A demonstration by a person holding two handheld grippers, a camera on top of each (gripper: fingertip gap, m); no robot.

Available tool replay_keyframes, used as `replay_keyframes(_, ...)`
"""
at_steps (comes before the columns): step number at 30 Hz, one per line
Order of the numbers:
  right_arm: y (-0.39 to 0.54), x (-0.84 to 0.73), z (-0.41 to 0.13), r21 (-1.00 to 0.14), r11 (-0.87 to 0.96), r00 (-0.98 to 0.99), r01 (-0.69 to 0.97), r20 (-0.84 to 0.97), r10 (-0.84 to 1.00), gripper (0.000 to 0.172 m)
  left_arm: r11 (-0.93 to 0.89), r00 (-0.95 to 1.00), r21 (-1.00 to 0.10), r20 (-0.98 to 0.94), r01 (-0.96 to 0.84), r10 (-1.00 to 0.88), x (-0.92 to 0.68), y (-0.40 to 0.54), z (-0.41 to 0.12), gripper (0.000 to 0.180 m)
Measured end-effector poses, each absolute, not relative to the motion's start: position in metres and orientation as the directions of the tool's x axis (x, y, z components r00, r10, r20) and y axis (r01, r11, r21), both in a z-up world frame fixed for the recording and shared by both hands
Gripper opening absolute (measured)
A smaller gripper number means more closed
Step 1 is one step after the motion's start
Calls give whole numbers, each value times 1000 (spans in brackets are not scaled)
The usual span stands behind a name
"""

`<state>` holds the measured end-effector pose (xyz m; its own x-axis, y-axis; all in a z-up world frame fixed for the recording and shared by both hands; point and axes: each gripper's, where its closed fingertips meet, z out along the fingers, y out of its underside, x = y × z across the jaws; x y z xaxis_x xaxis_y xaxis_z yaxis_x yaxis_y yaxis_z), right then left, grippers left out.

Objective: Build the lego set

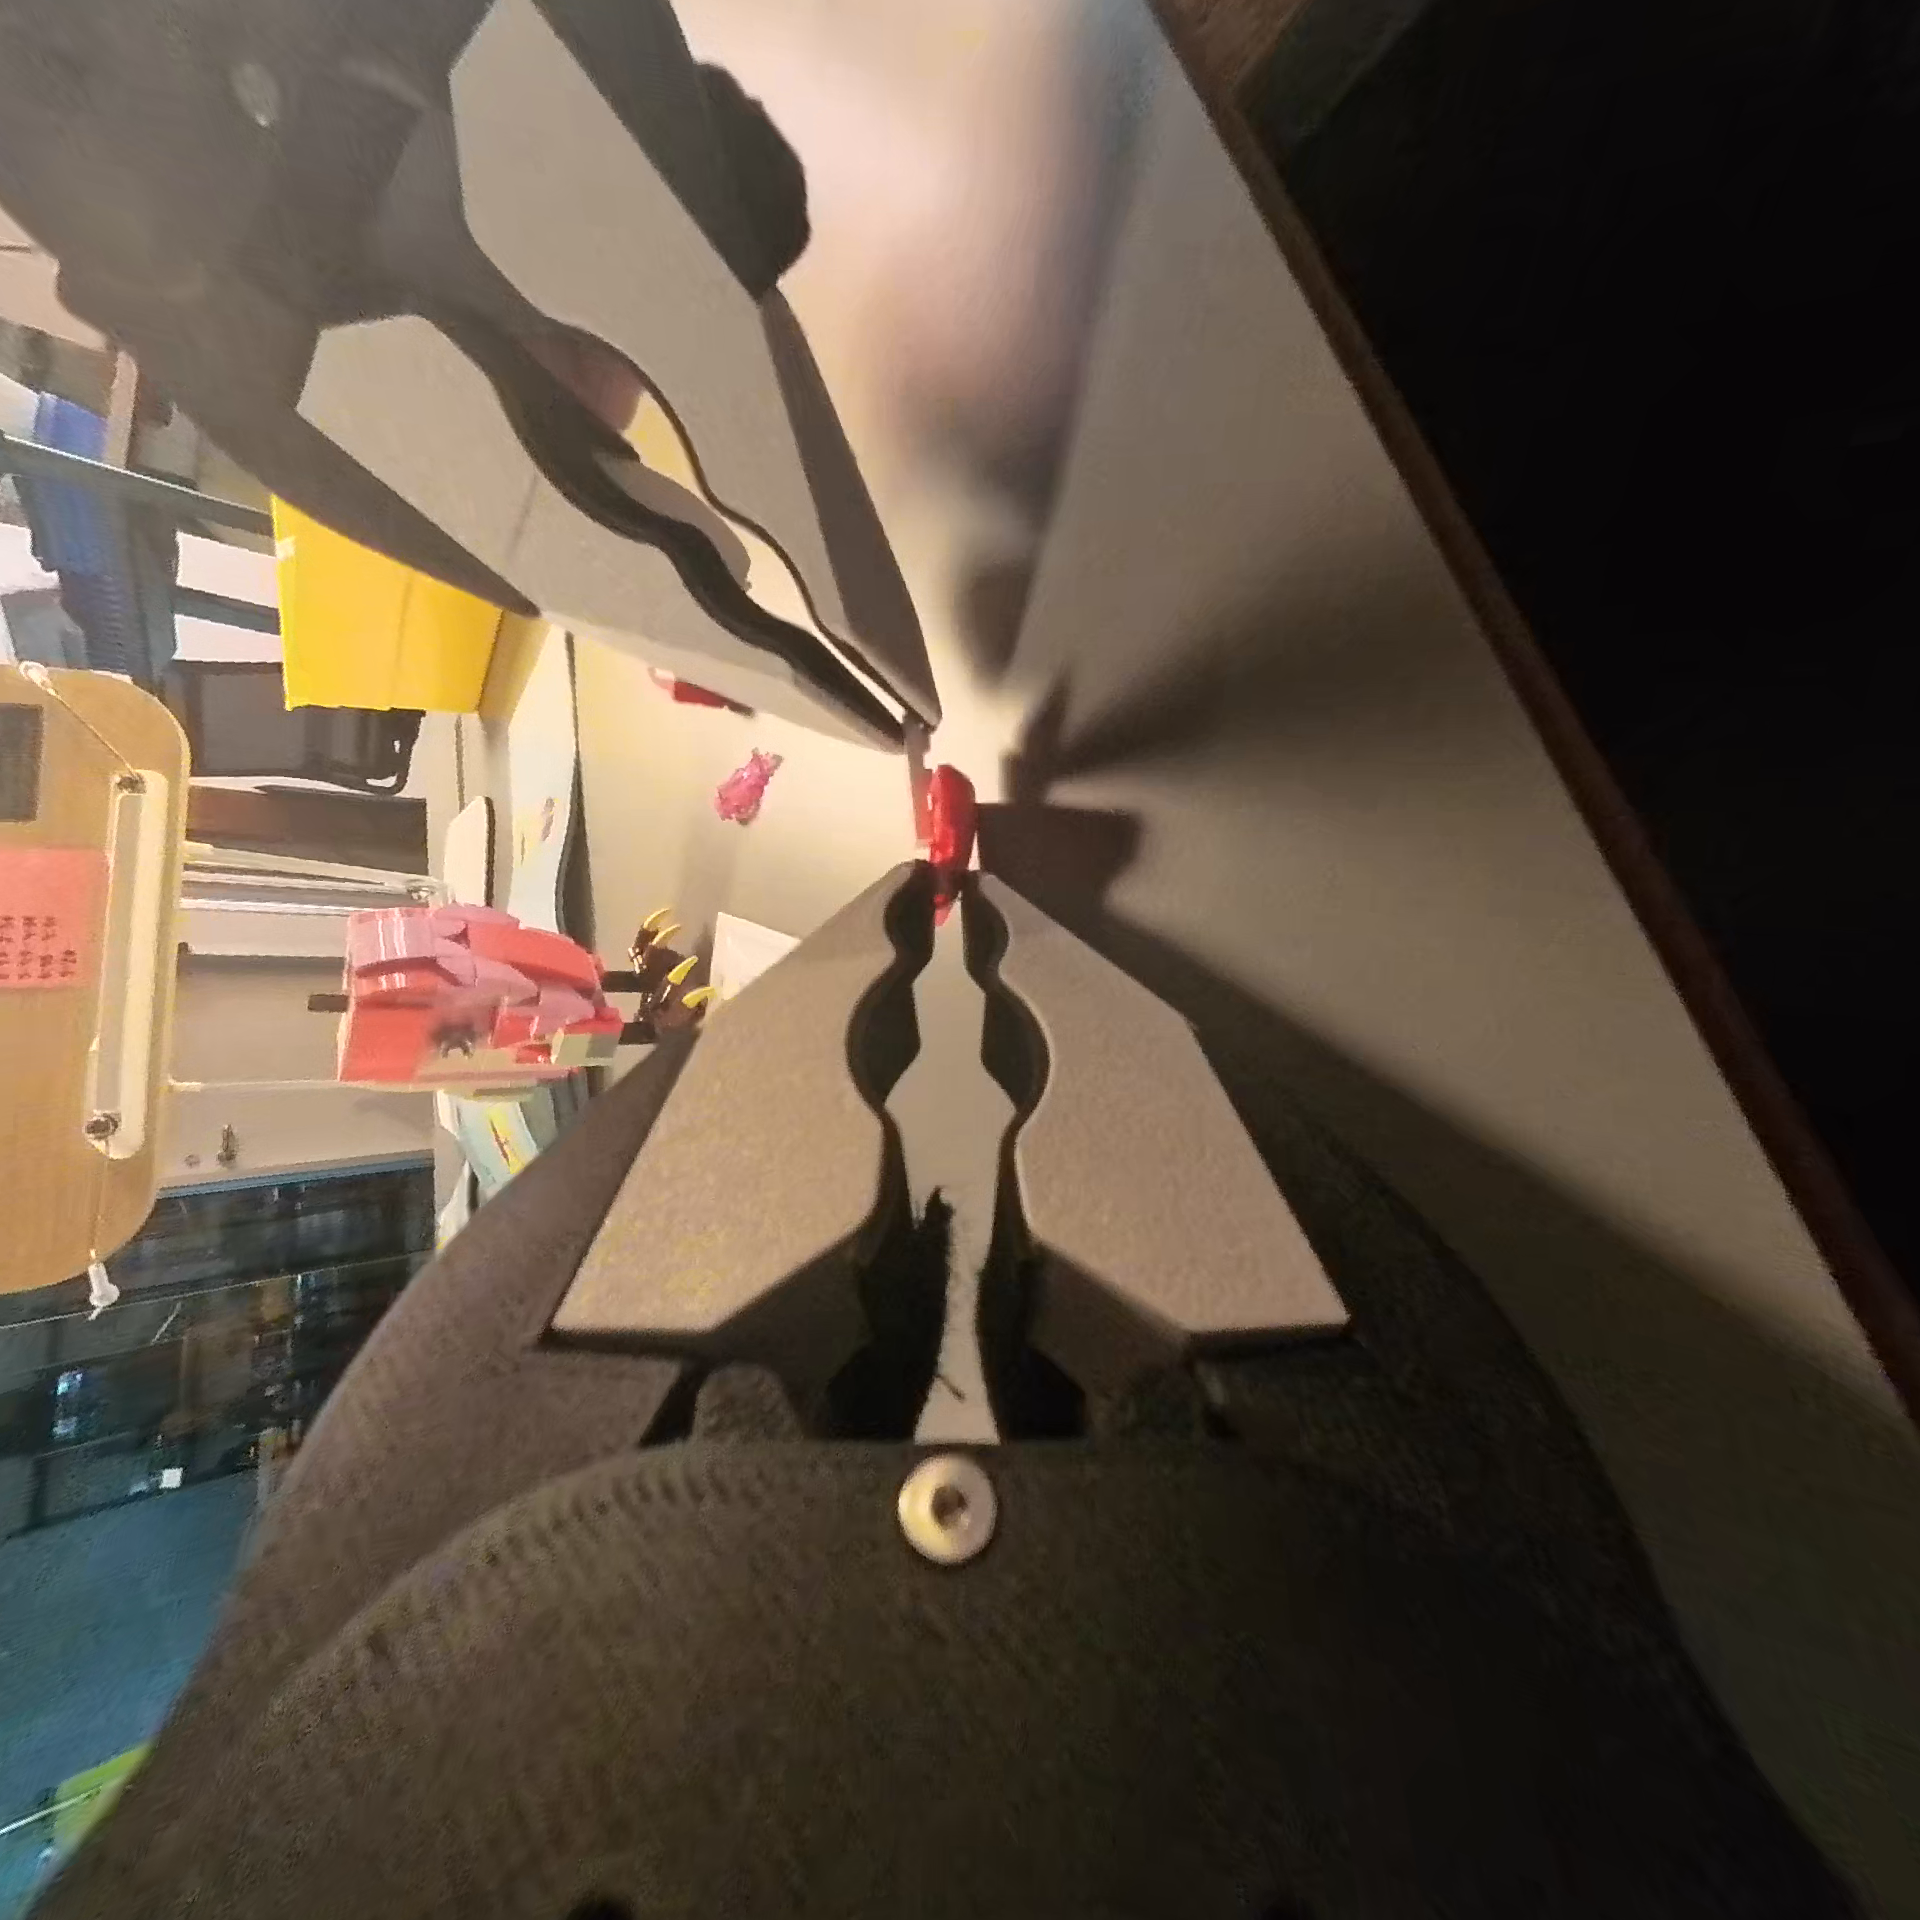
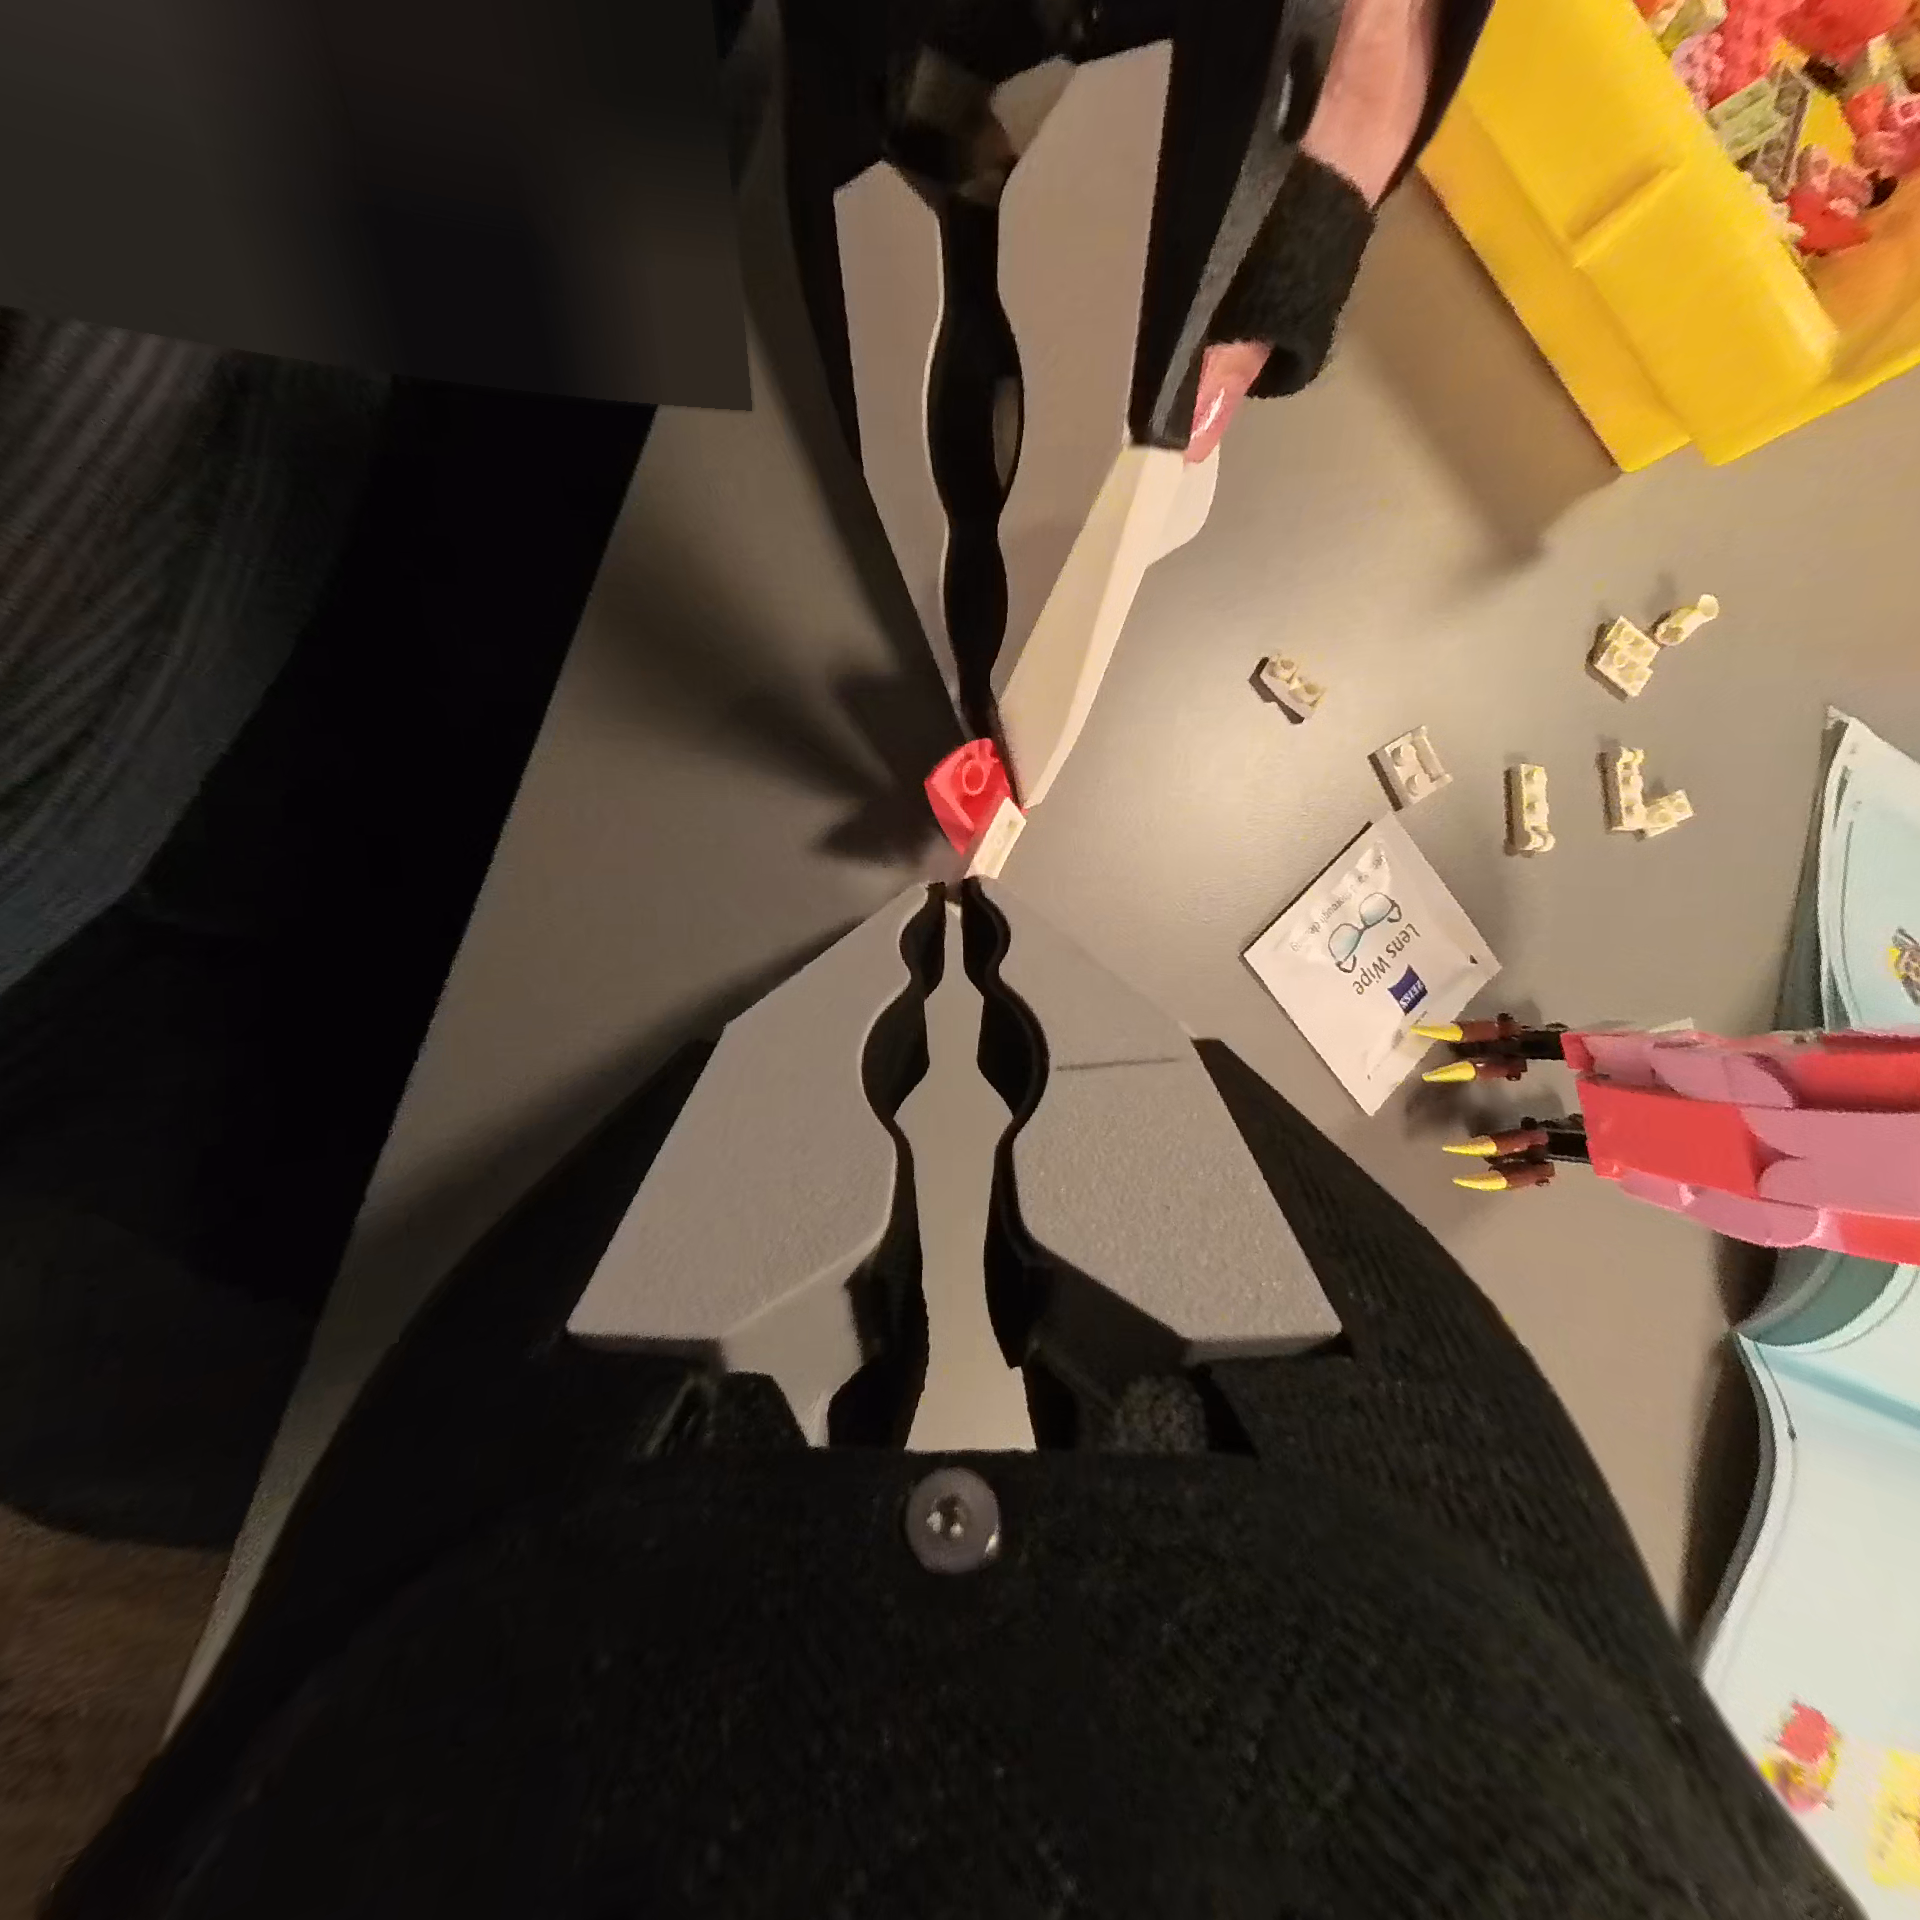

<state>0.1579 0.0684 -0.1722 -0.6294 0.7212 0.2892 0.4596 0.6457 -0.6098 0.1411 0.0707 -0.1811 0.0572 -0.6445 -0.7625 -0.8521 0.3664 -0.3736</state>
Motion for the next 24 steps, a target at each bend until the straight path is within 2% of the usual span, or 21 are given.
replay_keyframes(3, 71, 158, -176, -585, 660, -635, 472, 294, 715, 0, 372, 51, -367, -767, -853, -640, 142, 70, -181, 3)
replay_keyframes(9, 69, 159, -174, -616, 596, -618, 514, 216, 756, 0, 369, 50, -349, -782, -862, -621, 142, 73, -181, 4)
replay_keyframes(19, 84, 150, -178, -525, 586, -507, 617, 305, 806, 1, 304, 69, -287, -821, -908, -567, 132, 86, -180, 3)
replay_keyframes(24, 85, 150, -180, -519, 578, -506, 629, 292, 812, 1, 272, 109, -335, -788, -902, -606, 132, 88, -181, 3)
